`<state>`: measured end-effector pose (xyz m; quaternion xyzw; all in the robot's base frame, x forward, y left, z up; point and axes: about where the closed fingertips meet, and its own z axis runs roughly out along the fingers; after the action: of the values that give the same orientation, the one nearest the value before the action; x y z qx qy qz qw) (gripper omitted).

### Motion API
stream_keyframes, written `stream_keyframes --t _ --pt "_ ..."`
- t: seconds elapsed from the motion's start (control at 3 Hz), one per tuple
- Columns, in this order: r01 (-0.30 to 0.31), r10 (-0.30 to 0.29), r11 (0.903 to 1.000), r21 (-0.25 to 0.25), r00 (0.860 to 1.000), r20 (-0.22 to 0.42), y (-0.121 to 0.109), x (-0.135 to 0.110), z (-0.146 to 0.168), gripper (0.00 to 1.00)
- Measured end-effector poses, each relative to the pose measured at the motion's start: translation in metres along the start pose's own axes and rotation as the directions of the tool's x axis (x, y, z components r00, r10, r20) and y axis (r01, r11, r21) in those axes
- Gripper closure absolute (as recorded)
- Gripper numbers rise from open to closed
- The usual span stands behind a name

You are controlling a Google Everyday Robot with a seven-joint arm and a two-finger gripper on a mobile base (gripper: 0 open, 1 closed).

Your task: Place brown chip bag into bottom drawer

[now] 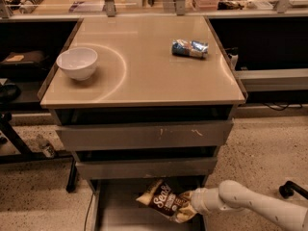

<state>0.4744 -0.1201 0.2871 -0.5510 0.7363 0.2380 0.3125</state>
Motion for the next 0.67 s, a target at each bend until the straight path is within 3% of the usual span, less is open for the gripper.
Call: stream_keyframes --t 0.33,0.67 --pt "0.016 -0.015 0.9999 -0.005 0.99 0.138 -0.0112 0.0132 0.0285 1.0" --pt "0.018 -0.017 0.9998 -0.004 0.99 0.14 -0.0125 0.0137 0.0292 1.0"
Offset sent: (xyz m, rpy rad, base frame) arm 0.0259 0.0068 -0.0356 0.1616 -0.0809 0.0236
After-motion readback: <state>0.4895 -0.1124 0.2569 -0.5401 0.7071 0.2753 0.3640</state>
